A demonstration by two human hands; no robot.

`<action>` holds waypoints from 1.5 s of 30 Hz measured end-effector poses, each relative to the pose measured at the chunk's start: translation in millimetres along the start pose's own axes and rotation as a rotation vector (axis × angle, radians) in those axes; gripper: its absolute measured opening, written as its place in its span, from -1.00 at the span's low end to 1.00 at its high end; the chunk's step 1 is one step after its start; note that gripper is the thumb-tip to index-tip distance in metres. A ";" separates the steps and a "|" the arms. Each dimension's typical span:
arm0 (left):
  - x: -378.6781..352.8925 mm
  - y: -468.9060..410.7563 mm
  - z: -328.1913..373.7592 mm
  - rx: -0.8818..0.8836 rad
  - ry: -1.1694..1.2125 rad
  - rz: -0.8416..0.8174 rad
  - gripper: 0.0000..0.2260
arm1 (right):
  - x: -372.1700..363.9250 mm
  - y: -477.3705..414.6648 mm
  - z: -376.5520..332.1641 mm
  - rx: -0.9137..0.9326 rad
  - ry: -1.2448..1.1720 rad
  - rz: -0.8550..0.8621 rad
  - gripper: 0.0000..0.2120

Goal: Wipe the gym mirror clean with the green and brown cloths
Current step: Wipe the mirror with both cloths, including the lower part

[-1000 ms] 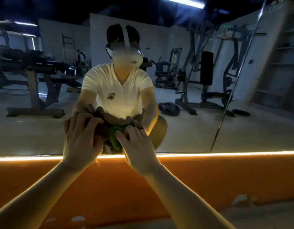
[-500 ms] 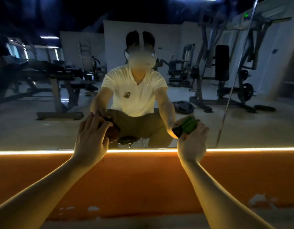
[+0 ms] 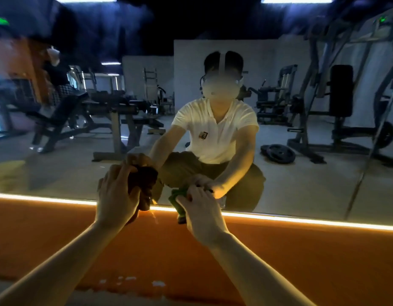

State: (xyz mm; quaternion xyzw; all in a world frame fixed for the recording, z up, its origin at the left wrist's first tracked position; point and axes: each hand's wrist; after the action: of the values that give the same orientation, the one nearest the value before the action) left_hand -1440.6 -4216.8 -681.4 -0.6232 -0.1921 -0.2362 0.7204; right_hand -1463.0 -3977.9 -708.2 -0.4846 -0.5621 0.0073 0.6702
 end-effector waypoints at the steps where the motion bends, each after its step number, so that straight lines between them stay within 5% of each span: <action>1: -0.4 0.2 -10.2 0.008 0.008 -0.015 -0.52 | -6.6 -6.1 -4.6 0.069 0.021 -0.054 -0.54; 4: -1.9 2.6 -24.1 -0.041 0.007 -0.051 -0.50 | -16.2 -15.1 -8.6 0.222 0.107 -0.165 -0.54; 8: -4.3 -1.9 -27.1 -0.120 0.002 -0.024 -0.50 | 24.4 -10.2 18.7 0.243 0.207 0.010 -0.71; 12: -6.7 -5.3 -22.8 -0.158 0.001 0.004 -0.50 | 90.8 15.4 58.1 -0.148 0.251 0.356 -0.84; 16: -5.2 -11.9 -22.8 -0.209 0.007 0.023 -0.47 | 103.6 11.6 74.1 -0.645 0.081 0.857 -0.53; 18: -4.1 -15.9 -26.4 -0.219 0.000 0.049 -0.46 | 91.1 -12.7 53.7 -0.685 0.031 0.956 -0.49; 22: 0.7 -27.4 -36.0 -0.142 0.023 0.120 -0.52 | 46.5 -62.9 -5.9 -0.490 -0.012 0.803 -0.51; 30: 0.0 -32.6 -44.7 -0.120 0.064 0.147 -0.62 | 9.9 -93.0 -47.8 0.139 0.132 0.176 -0.68; 32: -0.5 -33.4 -44.8 -0.122 0.063 0.131 -0.61 | 38.2 -81.8 -22.0 0.002 0.182 0.266 -0.77; 35: 0.0 -34.6 -44.1 -0.130 0.073 0.117 -0.60 | 82.6 -53.1 28.3 -0.238 0.313 0.607 -0.55; 39: 1.5 -35.7 -46.4 -0.163 0.077 0.125 -0.59 | 95.1 -49.8 43.7 -0.634 0.116 1.025 -0.41; 42: 3.6 -38.0 -53.1 -0.194 0.054 0.156 -0.63 | 70.5 -85.7 6.2 -0.613 0.053 1.044 -0.43; 45: 7.4 -41.0 -65.0 -0.183 0.032 0.185 -0.69 | 23.8 -113.5 -36.7 -0.430 0.075 0.830 -0.43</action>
State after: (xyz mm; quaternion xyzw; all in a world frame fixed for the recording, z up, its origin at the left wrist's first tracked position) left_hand -1459.5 -4286.4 -653.8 -0.6974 -0.0998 -0.1954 0.6823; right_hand -1487.0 -4048.5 -612.0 -0.7962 -0.2849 0.1409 0.5148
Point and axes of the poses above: each hand's wrist, its own y-axis away from the middle knuckle, its own x-axis out of the back of the hand, z = x × y, and after that the axes turned 14 degrees about -y, right-handed
